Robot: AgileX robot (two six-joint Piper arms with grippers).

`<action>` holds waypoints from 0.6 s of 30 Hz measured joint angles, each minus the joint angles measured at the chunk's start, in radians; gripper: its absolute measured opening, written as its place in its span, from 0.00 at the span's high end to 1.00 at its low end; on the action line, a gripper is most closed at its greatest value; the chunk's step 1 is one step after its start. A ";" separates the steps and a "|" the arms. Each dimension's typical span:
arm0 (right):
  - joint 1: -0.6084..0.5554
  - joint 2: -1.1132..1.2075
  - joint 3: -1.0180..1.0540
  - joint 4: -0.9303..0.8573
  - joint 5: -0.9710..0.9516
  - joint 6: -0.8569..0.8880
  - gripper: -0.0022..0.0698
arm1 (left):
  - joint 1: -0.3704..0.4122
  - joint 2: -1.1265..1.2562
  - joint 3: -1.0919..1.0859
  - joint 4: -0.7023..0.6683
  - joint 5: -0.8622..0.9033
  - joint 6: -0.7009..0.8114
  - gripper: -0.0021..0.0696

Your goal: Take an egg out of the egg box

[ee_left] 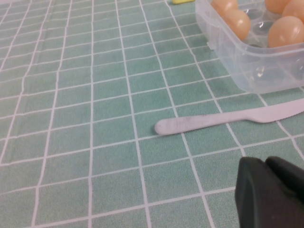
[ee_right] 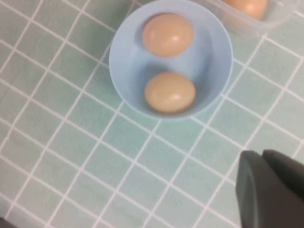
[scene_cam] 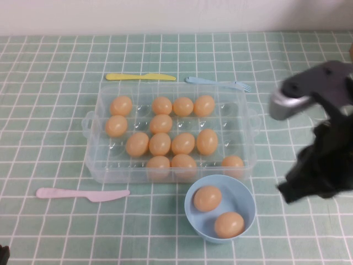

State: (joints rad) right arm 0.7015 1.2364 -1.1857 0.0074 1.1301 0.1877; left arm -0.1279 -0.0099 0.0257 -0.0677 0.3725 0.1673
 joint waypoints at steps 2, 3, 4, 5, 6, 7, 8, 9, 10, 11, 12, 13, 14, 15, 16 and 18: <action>0.000 -0.067 0.051 -0.007 -0.002 0.000 0.99 | 0.000 0.000 0.000 0.000 0.000 0.000 0.98; 0.000 -0.099 0.077 -0.001 -0.002 0.000 0.99 | 0.000 0.000 0.000 0.000 0.000 0.000 0.98; 0.000 -0.127 0.099 -0.007 0.007 0.000 0.99 | 0.000 0.000 0.000 0.000 0.000 0.000 0.98; 0.000 -0.146 0.113 -0.007 0.020 0.000 0.99 | 0.000 0.000 0.000 0.000 0.000 0.000 0.98; 0.000 -0.168 0.123 -0.007 0.043 0.000 0.99 | 0.000 0.000 0.000 0.000 0.000 0.000 0.98; 0.000 -0.184 0.127 -0.007 0.070 0.000 0.99 | 0.000 0.000 0.000 0.000 0.000 0.000 0.98; 0.000 -0.197 0.131 -0.007 0.089 0.000 0.99 | 0.000 0.000 0.000 0.000 0.000 0.000 0.98; 0.000 -0.206 0.131 -0.001 0.101 0.000 0.99 | 0.000 0.000 0.000 0.000 0.000 0.000 0.98; 0.000 -0.212 0.133 -0.001 0.105 0.000 0.99 | 0.000 0.000 0.000 0.000 0.000 0.000 0.98; 0.000 -0.217 0.136 -0.007 0.109 0.000 0.99 | 0.000 0.000 0.000 0.000 0.000 0.000 0.98; 0.000 -0.219 0.140 -0.007 0.110 0.000 0.99 | 0.000 0.000 0.000 0.000 0.000 0.000 0.98; 0.000 -0.219 0.152 -0.015 0.105 0.000 0.99 | 0.000 0.000 0.000 0.000 0.000 0.000 0.98; 0.000 -0.219 0.164 -0.024 0.092 0.000 0.99 | 0.000 0.000 0.000 0.000 0.000 0.000 0.98; 0.000 -0.221 0.185 -0.039 0.062 0.000 0.99 | 0.000 0.000 0.000 0.000 0.000 0.000 0.98; 0.000 -0.221 0.206 -0.054 0.020 0.000 0.99 | 0.000 0.000 0.000 0.000 0.000 0.000 0.98; 0.000 -0.221 0.268 -0.079 -0.082 0.000 0.99 | 0.000 0.000 0.000 0.000 0.000 0.000 0.98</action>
State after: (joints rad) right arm 0.7015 1.0155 -0.9181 -0.0713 1.0482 0.1877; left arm -0.1279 -0.0099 0.0257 -0.0677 0.3725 0.1673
